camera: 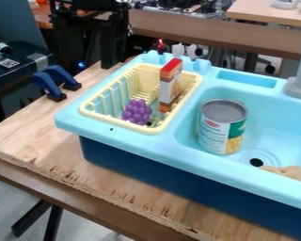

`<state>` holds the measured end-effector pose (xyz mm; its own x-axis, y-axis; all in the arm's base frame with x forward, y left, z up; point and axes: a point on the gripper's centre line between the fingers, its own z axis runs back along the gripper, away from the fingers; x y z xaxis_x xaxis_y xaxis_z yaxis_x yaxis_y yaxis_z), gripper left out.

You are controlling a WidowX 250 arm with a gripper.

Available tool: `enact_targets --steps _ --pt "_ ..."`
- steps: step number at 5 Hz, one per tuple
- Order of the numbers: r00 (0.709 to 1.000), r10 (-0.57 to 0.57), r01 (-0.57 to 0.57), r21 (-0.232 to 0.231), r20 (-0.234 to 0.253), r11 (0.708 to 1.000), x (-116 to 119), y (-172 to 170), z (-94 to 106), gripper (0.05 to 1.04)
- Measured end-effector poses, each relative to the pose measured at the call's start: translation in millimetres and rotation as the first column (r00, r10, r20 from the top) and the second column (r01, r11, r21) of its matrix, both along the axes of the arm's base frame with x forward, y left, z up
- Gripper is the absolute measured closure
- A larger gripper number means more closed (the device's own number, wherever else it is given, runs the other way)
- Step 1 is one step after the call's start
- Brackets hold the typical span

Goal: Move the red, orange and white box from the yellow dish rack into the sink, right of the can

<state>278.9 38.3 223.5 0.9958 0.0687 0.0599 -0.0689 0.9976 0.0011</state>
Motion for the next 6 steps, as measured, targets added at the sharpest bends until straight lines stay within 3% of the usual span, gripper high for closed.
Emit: enact_targets --steps 1,3,4,6 --pt "1.000 -0.003 0.003 -0.006 -0.030 1.000 1 0 -7.7 0.094" --pt "0.997 -0.073 0.073 -0.015 0.013 0.997 43 1 -6.3 0.094" --pt "0.989 -0.142 0.143 -0.049 0.029 0.988 66 -3 -12.3 0.094" --pt "0.984 -0.175 0.176 -0.079 0.027 0.981 93 -20 -30.2 0.094"
